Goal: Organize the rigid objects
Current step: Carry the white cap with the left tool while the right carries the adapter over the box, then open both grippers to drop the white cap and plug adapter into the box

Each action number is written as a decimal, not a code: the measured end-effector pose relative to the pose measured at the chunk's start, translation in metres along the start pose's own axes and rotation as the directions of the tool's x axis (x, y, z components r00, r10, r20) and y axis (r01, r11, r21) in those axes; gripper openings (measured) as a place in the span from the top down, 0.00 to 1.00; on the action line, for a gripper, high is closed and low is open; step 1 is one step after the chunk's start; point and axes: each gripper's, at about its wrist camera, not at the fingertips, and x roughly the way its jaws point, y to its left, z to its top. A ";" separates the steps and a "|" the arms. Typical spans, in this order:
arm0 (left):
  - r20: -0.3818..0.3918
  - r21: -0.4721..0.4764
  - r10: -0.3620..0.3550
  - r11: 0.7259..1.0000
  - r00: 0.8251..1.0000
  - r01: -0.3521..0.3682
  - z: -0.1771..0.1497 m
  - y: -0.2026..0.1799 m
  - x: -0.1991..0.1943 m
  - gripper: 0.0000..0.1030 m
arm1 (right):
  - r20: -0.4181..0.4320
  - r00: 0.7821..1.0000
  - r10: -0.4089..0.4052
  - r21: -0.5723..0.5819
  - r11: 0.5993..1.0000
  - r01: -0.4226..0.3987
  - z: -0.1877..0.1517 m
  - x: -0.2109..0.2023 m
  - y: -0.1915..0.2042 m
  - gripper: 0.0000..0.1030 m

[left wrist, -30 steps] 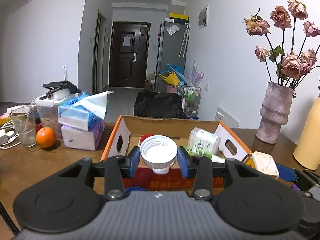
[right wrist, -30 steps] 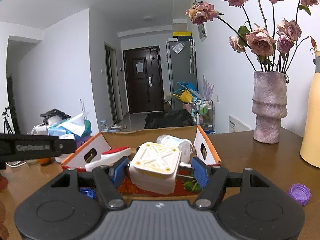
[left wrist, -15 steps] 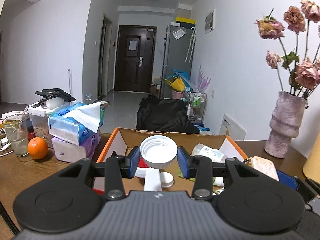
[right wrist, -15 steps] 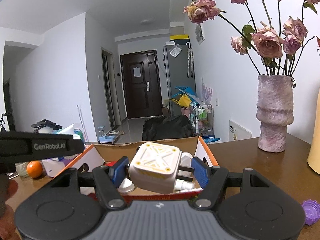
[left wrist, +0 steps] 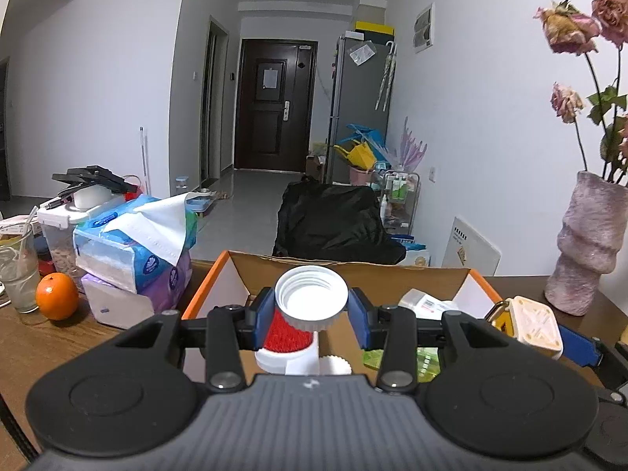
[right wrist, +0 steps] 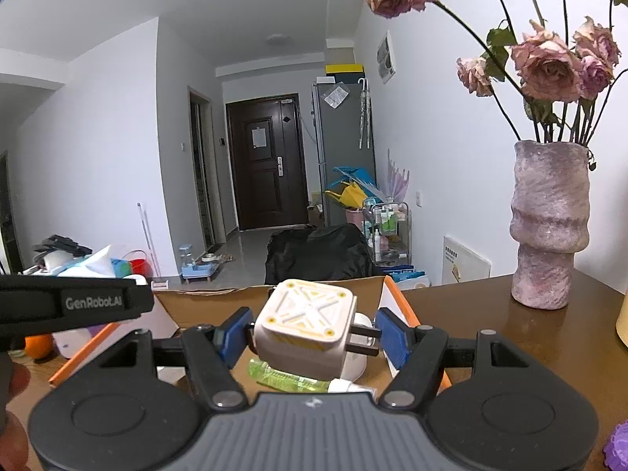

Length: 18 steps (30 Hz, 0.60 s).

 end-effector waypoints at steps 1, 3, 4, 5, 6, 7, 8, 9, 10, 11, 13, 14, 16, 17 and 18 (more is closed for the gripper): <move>-0.003 0.001 0.002 1.000 1.000 -0.002 0.000 0.000 0.004 0.60 | 0.000 1.000 -0.003 -0.003 1.000 0.003 0.000 0.004 0.000 0.34; -0.006 0.004 0.007 1.000 1.000 -0.007 0.001 -0.001 0.010 0.60 | 0.001 1.000 -0.006 -0.007 1.000 0.006 0.001 0.010 0.000 0.34; -0.006 0.008 0.011 1.000 1.000 -0.011 0.001 -0.002 0.012 0.60 | 0.002 1.000 -0.007 -0.009 1.000 0.007 0.001 0.013 0.000 0.34; -0.008 0.014 0.015 1.000 1.000 -0.015 0.001 -0.002 0.015 0.60 | 0.002 1.000 -0.009 -0.011 1.000 0.009 0.002 0.015 0.000 0.34; -0.009 0.020 0.021 1.000 1.000 -0.021 0.001 -0.003 0.018 0.60 | 0.002 1.000 -0.010 -0.013 1.000 0.010 0.002 0.017 0.001 0.34; -0.008 0.025 0.027 0.999 1.000 -0.027 0.001 -0.003 0.021 0.60 | 0.001 1.000 -0.011 -0.014 1.000 0.011 0.002 0.020 0.001 0.34; -0.010 0.027 0.030 0.999 0.999 -0.030 0.002 -0.004 0.024 0.60 | 0.001 1.000 -0.013 -0.016 1.000 0.013 0.002 0.023 0.001 0.34; -0.014 0.029 0.031 0.999 0.999 -0.031 0.002 -0.004 0.027 0.60 | -0.001 1.000 -0.015 -0.020 1.000 0.015 0.002 0.026 0.001 0.34; -0.017 0.030 0.033 0.999 0.999 -0.032 0.002 -0.004 0.030 0.60 | -0.003 1.000 -0.015 -0.023 1.000 0.015 0.002 0.029 0.002 0.34; -0.021 0.030 0.035 0.999 0.999 -0.035 0.002 -0.004 0.032 0.60 | -0.006 1.000 -0.015 -0.025 1.000 0.015 0.001 0.032 0.002 0.34; -0.026 0.032 0.040 0.999 0.999 -0.039 0.002 -0.003 0.037 0.60 | -0.009 1.000 -0.017 -0.030 0.999 0.016 0.002 0.037 0.003 0.34; -0.026 0.033 0.041 0.999 0.999 -0.040 0.002 -0.002 0.039 0.60 | -0.010 1.000 -0.017 -0.033 0.999 0.016 0.001 0.039 0.004 0.34; -0.027 0.035 0.043 0.998 0.999 -0.042 0.003 -0.002 0.041 0.60 | -0.013 1.000 -0.016 -0.037 0.999 0.015 0.001 0.043 0.005 0.34; -0.030 0.035 0.039 0.999 0.999 -0.038 0.004 -0.001 0.042 0.60 | -0.015 1.000 -0.015 -0.038 0.999 0.015 0.001 0.045 0.005 0.34; -0.034 0.032 0.035 0.999 0.999 -0.034 0.004 0.001 0.044 0.60 | -0.017 1.000 -0.013 -0.039 0.999 0.012 0.001 0.047 0.005 0.34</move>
